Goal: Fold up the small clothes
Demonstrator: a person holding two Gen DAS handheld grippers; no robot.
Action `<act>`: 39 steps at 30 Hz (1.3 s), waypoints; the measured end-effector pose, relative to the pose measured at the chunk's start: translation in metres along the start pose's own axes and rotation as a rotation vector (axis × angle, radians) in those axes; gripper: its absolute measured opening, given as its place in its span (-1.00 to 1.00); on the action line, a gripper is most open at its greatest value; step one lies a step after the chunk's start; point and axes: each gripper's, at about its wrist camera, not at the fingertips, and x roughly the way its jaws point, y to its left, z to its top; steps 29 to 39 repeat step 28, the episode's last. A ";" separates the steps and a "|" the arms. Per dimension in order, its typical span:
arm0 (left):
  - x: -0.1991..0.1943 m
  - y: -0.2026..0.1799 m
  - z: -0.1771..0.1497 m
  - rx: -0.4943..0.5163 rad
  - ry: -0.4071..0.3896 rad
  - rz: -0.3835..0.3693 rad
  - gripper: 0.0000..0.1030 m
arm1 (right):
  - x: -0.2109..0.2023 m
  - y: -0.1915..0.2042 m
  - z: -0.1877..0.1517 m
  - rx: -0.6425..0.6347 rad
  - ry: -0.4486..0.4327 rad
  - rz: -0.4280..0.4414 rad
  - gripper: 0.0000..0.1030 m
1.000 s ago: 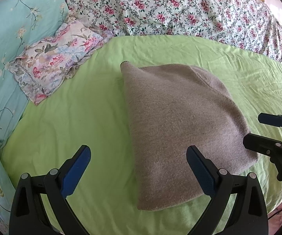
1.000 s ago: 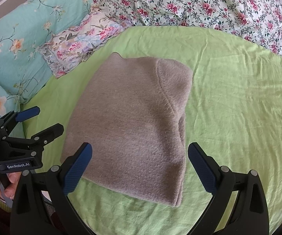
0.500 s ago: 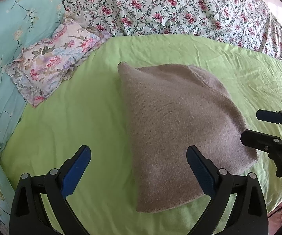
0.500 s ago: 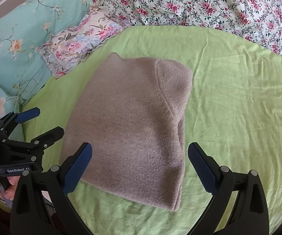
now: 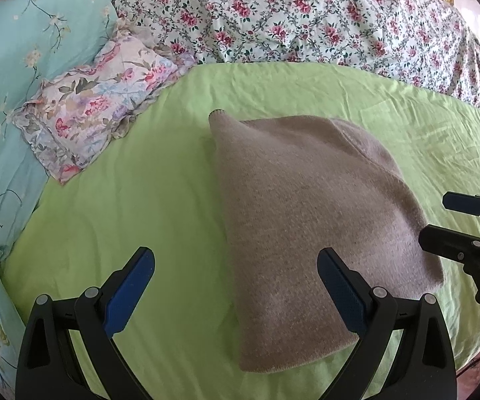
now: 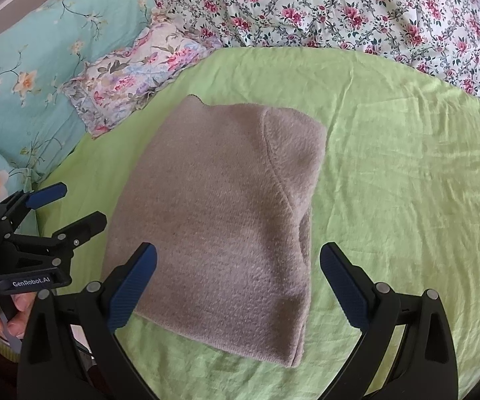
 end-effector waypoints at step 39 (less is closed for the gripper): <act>-0.011 -0.001 0.002 -0.007 -0.029 0.021 0.91 | 0.010 0.000 0.002 0.014 0.008 0.015 0.91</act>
